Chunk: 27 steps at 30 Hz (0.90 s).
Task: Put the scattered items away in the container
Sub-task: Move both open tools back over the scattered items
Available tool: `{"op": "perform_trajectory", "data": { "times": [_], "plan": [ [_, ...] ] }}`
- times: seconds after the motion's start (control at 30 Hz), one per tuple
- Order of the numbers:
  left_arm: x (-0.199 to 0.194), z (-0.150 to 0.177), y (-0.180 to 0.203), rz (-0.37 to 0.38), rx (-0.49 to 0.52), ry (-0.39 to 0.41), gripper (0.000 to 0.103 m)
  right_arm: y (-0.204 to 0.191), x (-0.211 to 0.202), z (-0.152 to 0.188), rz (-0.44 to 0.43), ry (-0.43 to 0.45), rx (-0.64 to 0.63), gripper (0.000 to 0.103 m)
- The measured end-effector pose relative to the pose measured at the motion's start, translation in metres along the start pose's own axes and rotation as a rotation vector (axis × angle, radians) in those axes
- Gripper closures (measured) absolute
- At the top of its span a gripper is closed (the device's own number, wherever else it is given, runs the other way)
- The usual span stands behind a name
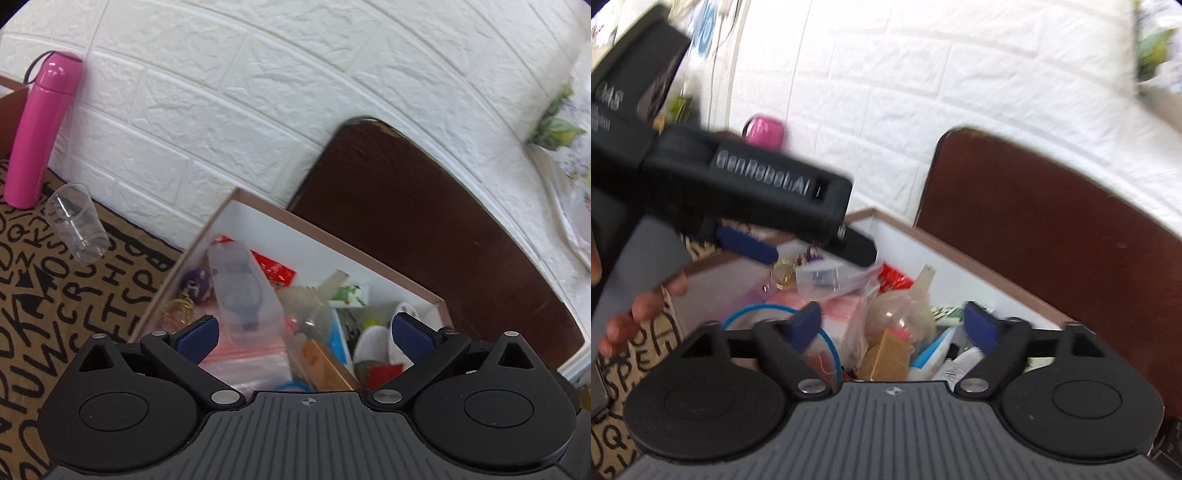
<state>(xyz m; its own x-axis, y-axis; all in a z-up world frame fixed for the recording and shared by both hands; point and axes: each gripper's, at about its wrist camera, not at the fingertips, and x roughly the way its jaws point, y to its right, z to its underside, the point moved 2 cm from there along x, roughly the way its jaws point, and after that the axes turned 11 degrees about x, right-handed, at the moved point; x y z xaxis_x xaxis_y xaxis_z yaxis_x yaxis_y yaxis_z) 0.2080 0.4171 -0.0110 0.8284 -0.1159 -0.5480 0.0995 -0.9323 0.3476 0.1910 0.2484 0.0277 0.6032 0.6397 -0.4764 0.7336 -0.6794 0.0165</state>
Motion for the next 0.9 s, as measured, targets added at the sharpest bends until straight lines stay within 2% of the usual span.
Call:
{"op": "perform_trajectory", "data": {
  "times": [0.07, 0.27, 0.4, 0.53, 0.6, 0.73, 0.9],
  "plan": [
    [-0.009, 0.005, 0.014, 0.013, 0.027, 0.009, 0.000, 0.003, -0.018, 0.001, 0.005, 0.033, 0.021, 0.004],
    [-0.049, 0.032, 0.063, 0.052, 0.090, 0.057, 0.000, 0.016, -0.075, 0.017, 0.023, 0.122, 0.097, 0.001],
    [-0.076, 0.064, 0.100, 0.125, 0.138, 0.095, 0.000, 0.030, -0.112, 0.039, 0.021, 0.177, 0.166, 0.001],
    [-0.088, 0.109, 0.128, 0.191, 0.142, 0.102, 0.000, 0.049, -0.152, 0.071, 0.025, 0.185, 0.269, 0.001],
    [-0.086, 0.134, 0.138, 0.225, 0.128, 0.078, 0.000, 0.061, -0.166, 0.097, 0.053, 0.176, 0.303, 0.001],
    [-0.073, 0.177, 0.158, 0.253, 0.132, 0.013, 0.000, 0.083, -0.191, 0.147, 0.171, 0.122, 0.355, 0.001],
    [-0.053, 0.205, 0.187, 0.292, 0.147, -0.073, 0.000, 0.114, -0.219, 0.190, 0.299, 0.112, 0.441, 0.001]
  ]
}}
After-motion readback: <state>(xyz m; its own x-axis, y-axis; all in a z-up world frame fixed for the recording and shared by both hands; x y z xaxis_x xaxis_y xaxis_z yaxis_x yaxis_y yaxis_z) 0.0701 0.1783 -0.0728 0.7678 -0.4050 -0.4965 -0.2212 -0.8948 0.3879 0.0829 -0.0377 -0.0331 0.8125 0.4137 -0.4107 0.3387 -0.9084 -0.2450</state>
